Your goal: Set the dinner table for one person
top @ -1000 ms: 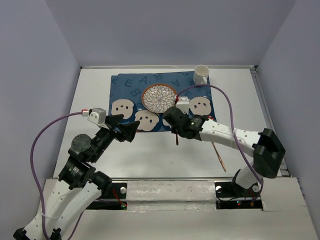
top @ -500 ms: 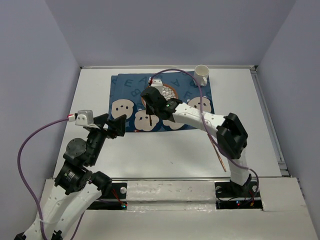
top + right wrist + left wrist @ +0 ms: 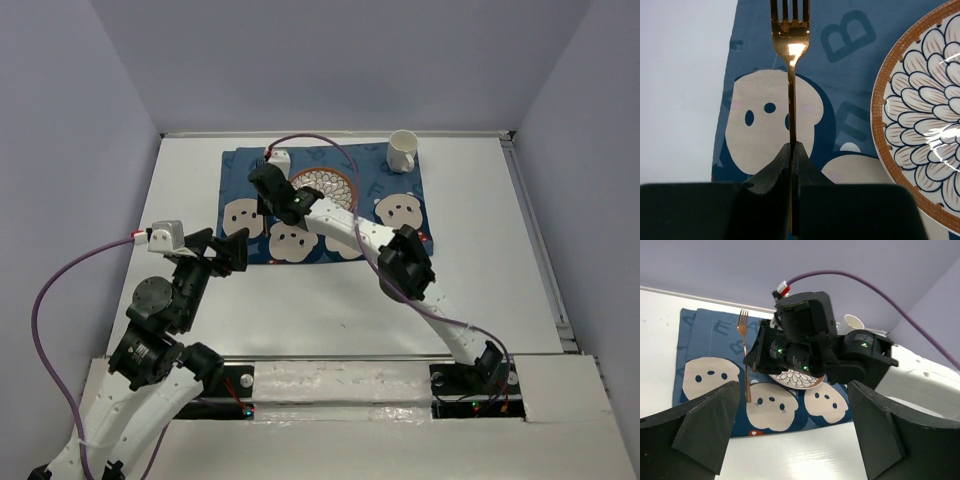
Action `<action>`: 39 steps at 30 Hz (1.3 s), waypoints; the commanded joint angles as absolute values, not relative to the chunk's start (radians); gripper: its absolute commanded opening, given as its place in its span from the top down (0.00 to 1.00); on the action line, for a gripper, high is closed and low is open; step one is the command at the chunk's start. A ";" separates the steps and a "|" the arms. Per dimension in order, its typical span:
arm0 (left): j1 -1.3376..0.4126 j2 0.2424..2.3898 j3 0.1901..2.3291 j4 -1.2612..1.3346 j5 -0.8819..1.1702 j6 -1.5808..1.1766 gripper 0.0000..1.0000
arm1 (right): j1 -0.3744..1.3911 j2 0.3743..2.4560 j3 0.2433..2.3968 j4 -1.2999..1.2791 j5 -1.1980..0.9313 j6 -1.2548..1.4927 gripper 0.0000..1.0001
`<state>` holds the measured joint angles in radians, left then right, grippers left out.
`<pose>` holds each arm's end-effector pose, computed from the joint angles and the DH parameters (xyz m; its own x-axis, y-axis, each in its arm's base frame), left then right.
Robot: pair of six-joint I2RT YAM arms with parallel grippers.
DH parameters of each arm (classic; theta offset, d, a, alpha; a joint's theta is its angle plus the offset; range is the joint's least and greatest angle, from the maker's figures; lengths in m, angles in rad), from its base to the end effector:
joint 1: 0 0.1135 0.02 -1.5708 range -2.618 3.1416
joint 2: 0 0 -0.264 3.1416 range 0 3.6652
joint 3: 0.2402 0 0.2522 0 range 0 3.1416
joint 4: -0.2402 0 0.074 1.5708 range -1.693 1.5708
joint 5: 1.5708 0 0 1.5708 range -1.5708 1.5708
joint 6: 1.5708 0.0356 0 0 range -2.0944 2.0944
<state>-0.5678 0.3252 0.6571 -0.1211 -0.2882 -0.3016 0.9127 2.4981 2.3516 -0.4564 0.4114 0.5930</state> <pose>0.0793 -0.0386 0.3570 0.0849 -0.3919 -0.9161 0.3210 0.8811 -0.3473 0.3600 0.4424 0.2350 -0.5802 0.0869 -0.8098 -0.2405 0.9317 0.2723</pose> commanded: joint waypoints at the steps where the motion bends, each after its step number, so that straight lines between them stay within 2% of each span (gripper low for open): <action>1: -0.575 0.318 0.695 -0.083 -0.285 -0.302 0.01 | 0.904 2.552 2.451 -0.476 0.387 0.629 1.00; 22: -0.581 0.319 0.690 -0.077 -0.261 -0.301 0.01 | 0.865 2.694 2.519 -0.466 0.328 0.736 1.00; 23: -0.581 0.319 0.690 -0.077 -0.259 -0.302 0.01 | 0.865 2.694 2.519 -0.465 0.327 0.747 0.98; 26: -0.581 0.318 0.690 -0.075 -0.259 -0.301 0.01 | 0.865 2.692 2.519 -0.454 0.325 0.756 0.84; 27: -0.581 0.318 0.690 -0.077 -0.259 -0.301 0.01 | 0.865 2.689 2.519 -0.451 0.324 0.756 0.75; 30: -0.581 0.318 0.689 -0.077 -0.259 -0.302 0.01 | 0.865 2.666 2.513 -0.446 0.307 0.747 0.59; 34: -0.581 0.318 0.689 -0.077 -0.259 -0.302 0.01 | 0.865 2.580 2.476 -0.408 0.256 0.709 0.50; 37: -0.580 0.316 0.687 -0.077 -0.259 -0.301 0.01 | 0.876 2.469 2.415 -0.396 0.244 0.652 0.47; 39: -0.580 0.314 0.687 -0.075 -0.256 -0.301 0.01 | 0.876 2.337 2.294 -0.384 0.221 0.606 0.47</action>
<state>-0.5766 0.3248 0.6571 -0.1204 -0.2623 -0.3016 0.8650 2.6255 2.4065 -0.4706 0.2714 0.6994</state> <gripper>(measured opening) 0.989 0.526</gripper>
